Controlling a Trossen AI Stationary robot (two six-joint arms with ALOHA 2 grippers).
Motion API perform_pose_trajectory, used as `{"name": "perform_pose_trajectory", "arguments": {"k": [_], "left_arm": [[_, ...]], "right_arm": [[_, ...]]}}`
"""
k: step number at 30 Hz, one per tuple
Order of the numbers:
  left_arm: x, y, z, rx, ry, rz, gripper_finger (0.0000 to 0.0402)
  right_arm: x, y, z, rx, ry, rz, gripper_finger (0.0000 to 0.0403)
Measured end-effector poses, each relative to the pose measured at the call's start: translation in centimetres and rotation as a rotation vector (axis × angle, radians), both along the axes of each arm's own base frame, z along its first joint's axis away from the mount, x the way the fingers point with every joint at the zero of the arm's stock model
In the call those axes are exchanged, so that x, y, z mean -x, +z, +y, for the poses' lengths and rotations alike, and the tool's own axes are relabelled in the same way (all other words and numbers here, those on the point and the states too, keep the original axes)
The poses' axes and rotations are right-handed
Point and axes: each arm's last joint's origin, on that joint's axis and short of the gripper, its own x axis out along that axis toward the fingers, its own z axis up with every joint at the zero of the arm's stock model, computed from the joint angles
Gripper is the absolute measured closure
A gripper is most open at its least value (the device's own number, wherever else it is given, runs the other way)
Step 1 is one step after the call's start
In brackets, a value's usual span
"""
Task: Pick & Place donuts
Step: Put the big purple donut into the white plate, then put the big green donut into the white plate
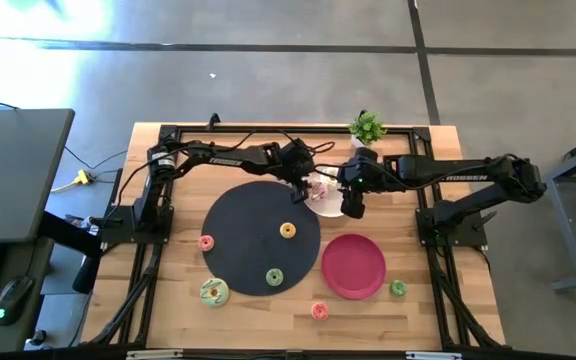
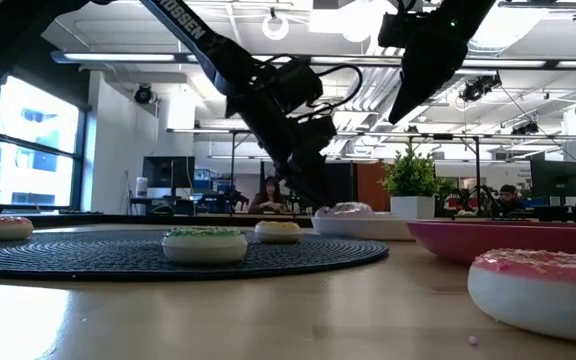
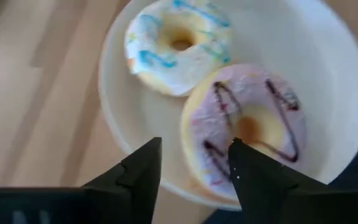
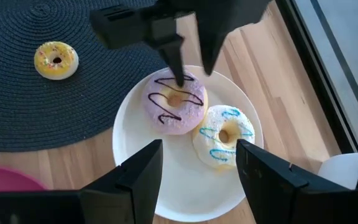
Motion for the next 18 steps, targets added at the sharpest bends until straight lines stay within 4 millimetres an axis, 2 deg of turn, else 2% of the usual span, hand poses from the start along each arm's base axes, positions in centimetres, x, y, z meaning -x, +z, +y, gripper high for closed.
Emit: {"name": "perform_pose_trajectory", "arguments": {"k": [4,9,14,18], "left_arm": [[-0.4,1.9,0.1,-0.02,-0.045,0.046,0.0218],[-0.7,4.8,-0.3,0.12,-0.193,0.054,0.0218],[0.8,8.5,0.7,0.194,-0.184,0.205,0.022],[2.6,10.6,1.4,0.246,-0.157,0.32,0.0226]], "right_arm": [[0.0,0.0,0.0,0.0,0.0,-0.005,0.021],[-0.1,0.1,0.0,-0.005,-0.007,-0.017,0.021],[-0.1,0.0,0.1,-0.028,0.001,-0.016,0.021],[-0.2,0.1,0.0,-0.027,0.002,-0.029,0.021]]}}
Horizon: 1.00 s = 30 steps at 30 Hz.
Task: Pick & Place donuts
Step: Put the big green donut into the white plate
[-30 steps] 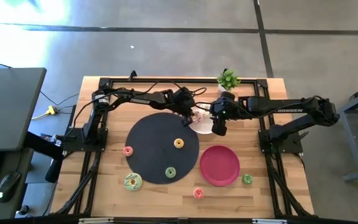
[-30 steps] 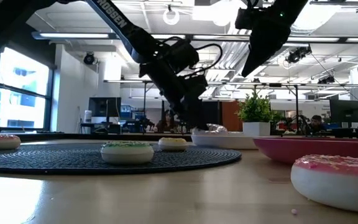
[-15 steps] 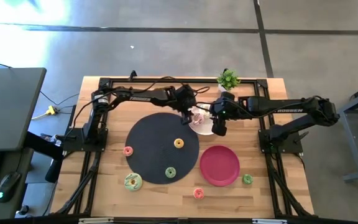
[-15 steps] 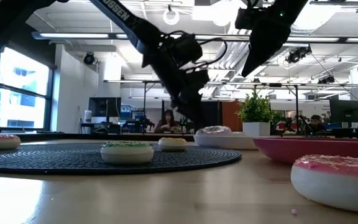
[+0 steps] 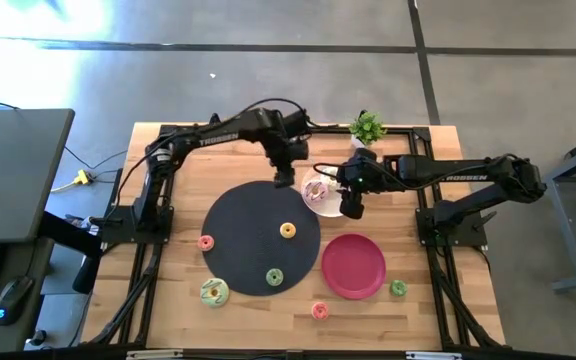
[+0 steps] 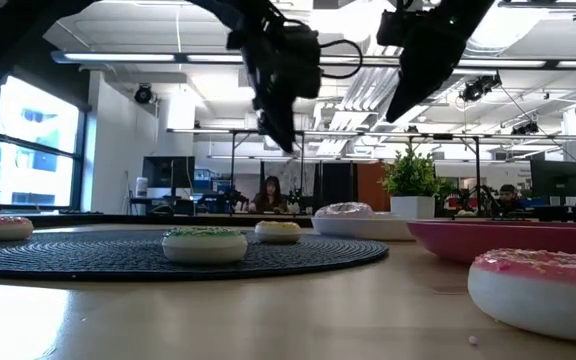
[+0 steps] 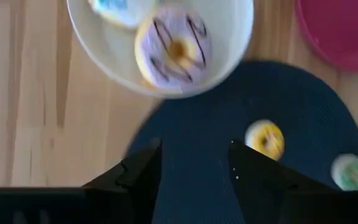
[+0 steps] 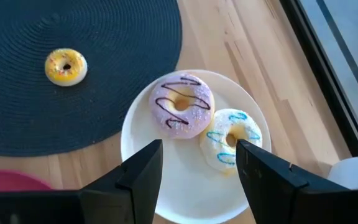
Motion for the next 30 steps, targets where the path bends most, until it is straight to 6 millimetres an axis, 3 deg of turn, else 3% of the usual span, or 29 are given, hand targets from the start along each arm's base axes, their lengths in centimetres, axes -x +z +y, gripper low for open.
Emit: {"name": "perform_pose_trajectory", "arguments": {"k": [5,10,13,21,30], "left_arm": [[2.6,3.1,0.0,-0.016,0.015,-0.017,0.0227],[5.7,5.9,-1.1,-0.053,0.004,-0.088,0.0228],[7.4,6.5,-2.1,-0.063,-0.011,-0.159,0.0228],[13.1,1.9,-5.3,0.023,-0.077,-0.268,0.0228],[17.2,-3.1,-12.6,0.222,-0.273,-0.391,0.0228]], "right_arm": [[-0.6,-0.2,0.1,-0.049,0.048,-0.075,0.021],[-1.3,-1.8,0.6,-0.123,0.208,-0.206,0.021],[-1.6,-2.8,0.8,-0.154,0.279,-0.306,0.021],[-1.2,-5.0,0.9,-0.155,0.311,-0.393,0.021],[-1.1,-5.4,0.7,-0.105,0.251,-0.379,0.021]]}}
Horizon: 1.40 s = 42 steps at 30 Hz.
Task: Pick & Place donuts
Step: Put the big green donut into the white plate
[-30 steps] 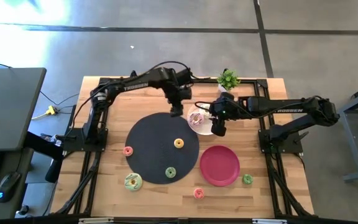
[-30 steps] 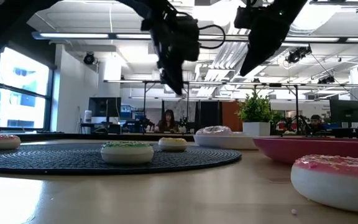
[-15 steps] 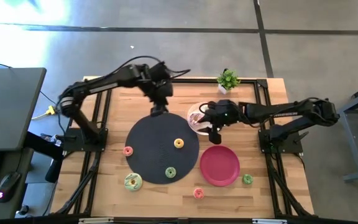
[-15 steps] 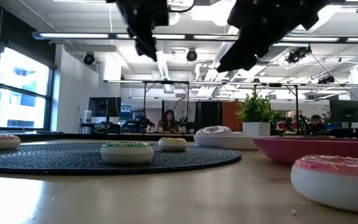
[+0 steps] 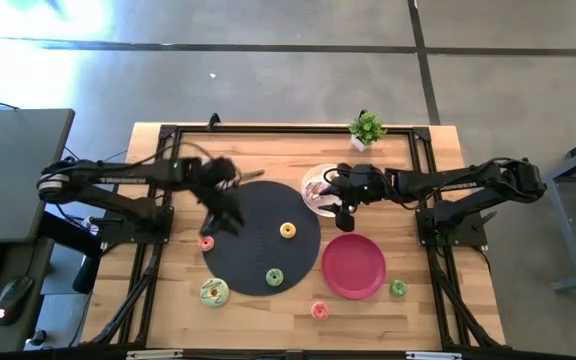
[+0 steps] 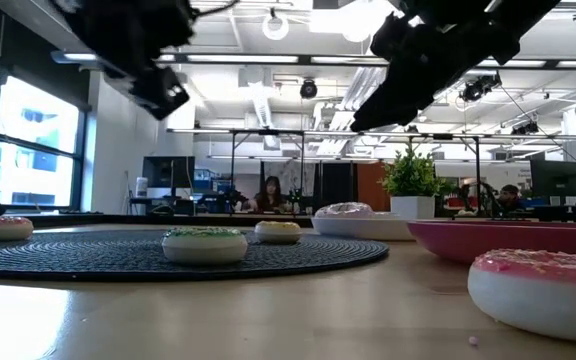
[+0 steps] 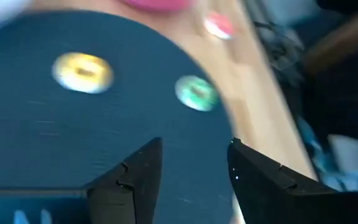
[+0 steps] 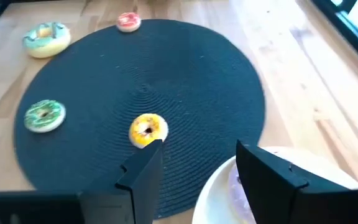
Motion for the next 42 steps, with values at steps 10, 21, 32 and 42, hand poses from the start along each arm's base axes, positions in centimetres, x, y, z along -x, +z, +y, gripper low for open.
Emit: {"name": "perform_pose_trajectory", "arguments": {"k": [10,21,32,42], "left_arm": [[1.0,-1.5,-5.9,0.069,-0.11,0.152,0.0227],[0.3,-4.3,-8.9,-0.201,-0.046,0.272,0.0228],[2.2,-5.4,-14.1,-0.217,-0.106,0.36,0.0228],[3.2,-5.4,-15.9,-0.278,0.022,0.317,0.0228]], "right_arm": [[0.0,0.0,0.0,0.004,-0.003,-0.003,0.021],[0.0,0.0,0.0,0.004,-0.003,-0.002,0.021],[0.0,0.0,0.0,0.004,-0.004,-0.002,0.021],[0.0,0.0,0.0,-0.002,-0.008,-0.003,0.021]]}}
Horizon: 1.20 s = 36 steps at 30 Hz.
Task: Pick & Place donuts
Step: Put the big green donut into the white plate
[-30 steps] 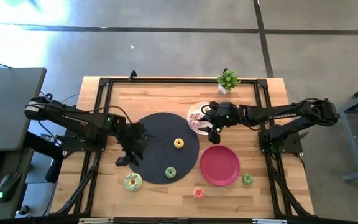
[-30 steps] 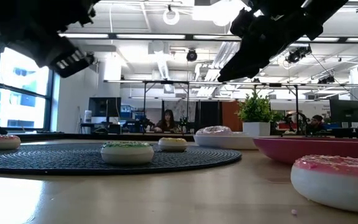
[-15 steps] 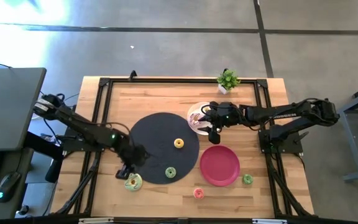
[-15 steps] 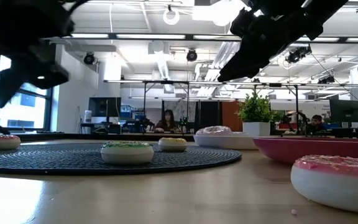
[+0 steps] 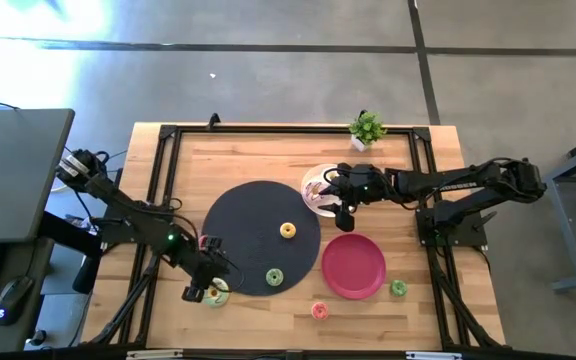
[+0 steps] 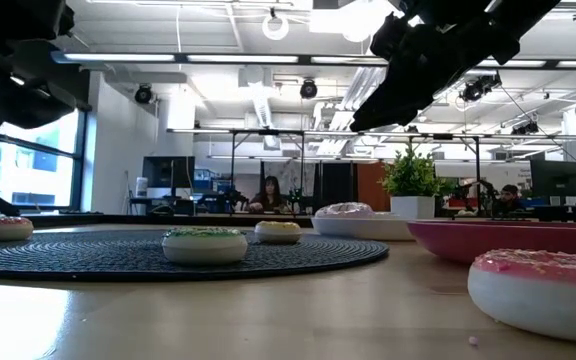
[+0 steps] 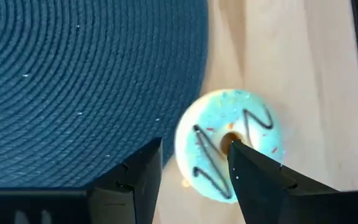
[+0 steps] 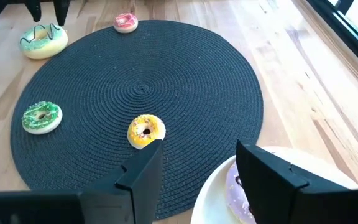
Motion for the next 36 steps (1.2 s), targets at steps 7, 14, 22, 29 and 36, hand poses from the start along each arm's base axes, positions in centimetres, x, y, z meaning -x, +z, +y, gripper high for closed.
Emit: {"name": "perform_pose_trajectory", "arguments": {"k": [7,14,22,29,36], "left_arm": [[-0.5,-1.7,-0.6,0.022,0.018,-0.004,0.0228],[-0.4,-3.9,-0.6,0.001,0.049,0.095,0.0228],[-0.6,-4.2,-0.7,-0.049,-0.032,0.064,0.0252],[-0.9,-3.9,-0.9,-0.064,-0.082,0.03,0.0377],[-3.9,-0.1,0.6,-0.157,-0.051,-0.021,0.0379]], "right_arm": [[0.0,0.0,0.0,0.0,0.0,0.001,0.021],[0.0,0.0,0.0,0.002,0.002,0.006,0.021],[0.0,0.0,0.0,0.002,0.002,0.006,0.021],[0.0,0.0,0.0,0.002,0.002,0.005,0.021],[0.3,0.4,0.1,-0.04,0.015,0.057,0.021]]}}
